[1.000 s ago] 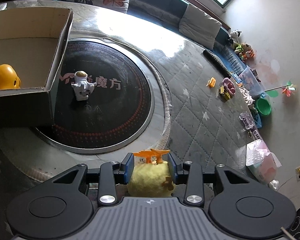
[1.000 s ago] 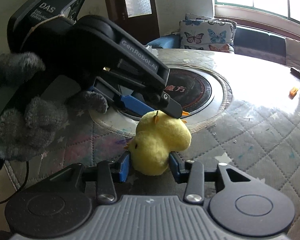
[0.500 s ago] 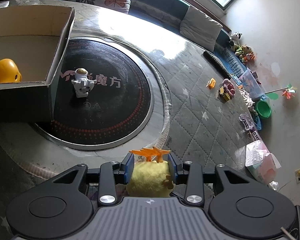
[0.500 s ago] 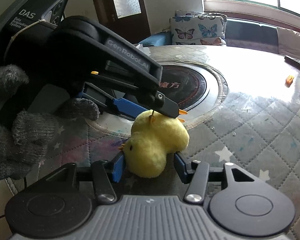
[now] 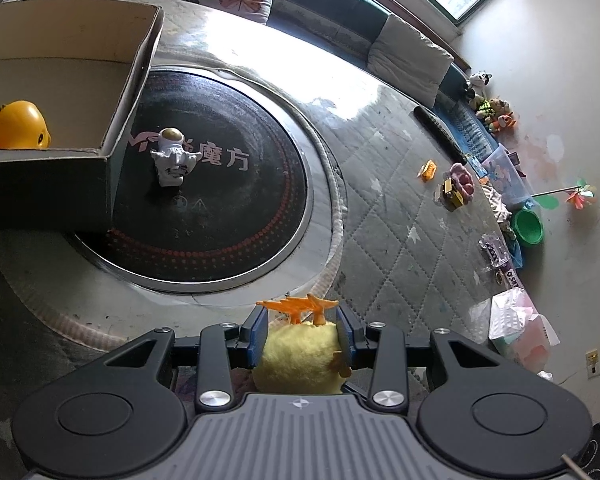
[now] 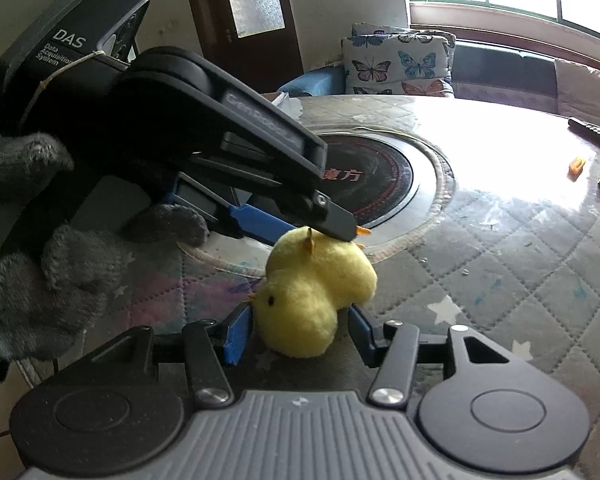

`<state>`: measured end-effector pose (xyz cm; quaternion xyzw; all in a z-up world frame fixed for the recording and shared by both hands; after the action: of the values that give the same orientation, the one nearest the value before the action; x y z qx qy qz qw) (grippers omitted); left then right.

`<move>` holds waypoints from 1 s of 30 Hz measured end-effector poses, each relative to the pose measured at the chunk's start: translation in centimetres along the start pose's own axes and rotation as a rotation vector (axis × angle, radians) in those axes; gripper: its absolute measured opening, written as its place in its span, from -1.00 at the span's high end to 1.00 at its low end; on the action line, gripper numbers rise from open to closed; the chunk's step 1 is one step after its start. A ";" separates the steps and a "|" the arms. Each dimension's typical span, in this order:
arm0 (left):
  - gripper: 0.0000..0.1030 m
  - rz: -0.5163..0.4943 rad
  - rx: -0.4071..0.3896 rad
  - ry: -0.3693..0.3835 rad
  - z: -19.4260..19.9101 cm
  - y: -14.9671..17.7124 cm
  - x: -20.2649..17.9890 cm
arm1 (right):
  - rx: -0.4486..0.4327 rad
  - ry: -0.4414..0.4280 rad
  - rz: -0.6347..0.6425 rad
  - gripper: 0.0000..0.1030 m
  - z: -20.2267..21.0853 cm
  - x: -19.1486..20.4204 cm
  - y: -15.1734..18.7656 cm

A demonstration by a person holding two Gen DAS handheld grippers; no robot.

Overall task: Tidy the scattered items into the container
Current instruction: 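Lift the yellow chick with both grippers and carry it toward the box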

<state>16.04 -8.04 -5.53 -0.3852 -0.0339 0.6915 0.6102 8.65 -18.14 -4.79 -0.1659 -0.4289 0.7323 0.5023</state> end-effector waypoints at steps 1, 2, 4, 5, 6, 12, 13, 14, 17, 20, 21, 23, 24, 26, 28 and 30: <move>0.18 0.001 0.000 -0.001 0.0 0.0 0.0 | 0.002 0.002 -0.004 -0.04 -0.2 0.0 0.0; 0.18 0.001 0.001 -0.002 -0.1 0.0 0.0 | 0.005 0.004 -0.010 -0.03 -0.3 0.0 0.0; 0.18 0.002 0.001 -0.001 -0.1 0.0 0.1 | 0.013 0.002 -0.023 0.01 -0.5 -0.1 0.1; 0.19 0.003 0.002 0.002 -0.1 0.0 0.1 | 0.017 -0.001 -0.024 0.05 -0.6 -0.1 0.1; 0.19 0.002 0.003 0.007 -0.1 0.1 0.1 | 0.020 -0.005 -0.022 0.15 -0.6 0.0 0.2; 0.27 0.018 -0.002 0.033 0.3 0.3 0.2 | 0.013 -0.016 -0.002 0.21 -0.2 0.3 0.3; 0.28 0.023 -0.005 0.036 0.5 0.2 0.3 | 0.010 -0.019 0.002 0.21 -0.1 0.5 0.4; 0.29 0.028 -0.008 0.040 0.7 0.2 0.4 | 0.008 -0.020 0.009 0.21 0.0 0.7 0.3; 0.30 0.047 -0.025 0.050 1.5 0.0 0.8 | 0.002 -0.024 0.032 0.22 0.2 1.5 0.0; 0.30 0.057 -0.053 0.057 2.4 -0.4 1.2 | -0.009 -0.035 0.058 0.22 0.3 2.3 -0.4; 0.30 0.061 -0.063 0.058 2.9 -0.6 1.4 | -0.013 -0.039 0.066 0.22 0.3 2.6 -0.6; 0.30 0.071 -0.084 0.061 3.6 -1.1 1.8 | -0.021 -0.048 0.088 0.22 0.3 3.3 -1.2; 0.30 0.076 -0.095 0.061 4.0 -1.4 2.0 | -0.024 -0.053 0.100 0.22 0.2 3.6 -1.5; 0.30 0.082 -0.122 0.061 4.9 -2.2 2.4 | -0.033 -0.061 0.129 0.22 0.0 4.4 -2.2; 0.30 0.087 -0.148 0.060 5.8 -3.0 2.8 | -0.043 -0.071 0.153 0.22 -0.2 5.0 -3.0; 0.30 0.089 -0.178 0.058 6.6 -4.1 3.1 | -0.061 -0.085 0.177 0.22 -0.4 5.6 -4.1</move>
<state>15.72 -1.52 -0.36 -0.4589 -0.0603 0.7007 0.5430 8.90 -12.45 -0.68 -0.1871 -0.4558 0.7667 0.4115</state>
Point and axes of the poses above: each gripper's, at about its wrist camera, not at the fingertips, and z roughly against the way its jaws point, x to its left, y to its underside, the point moved 8 cm from there along -z, roughly the way its jaws point, and after that the axes turned 7 degrees about -x, right-handed, at the moved point
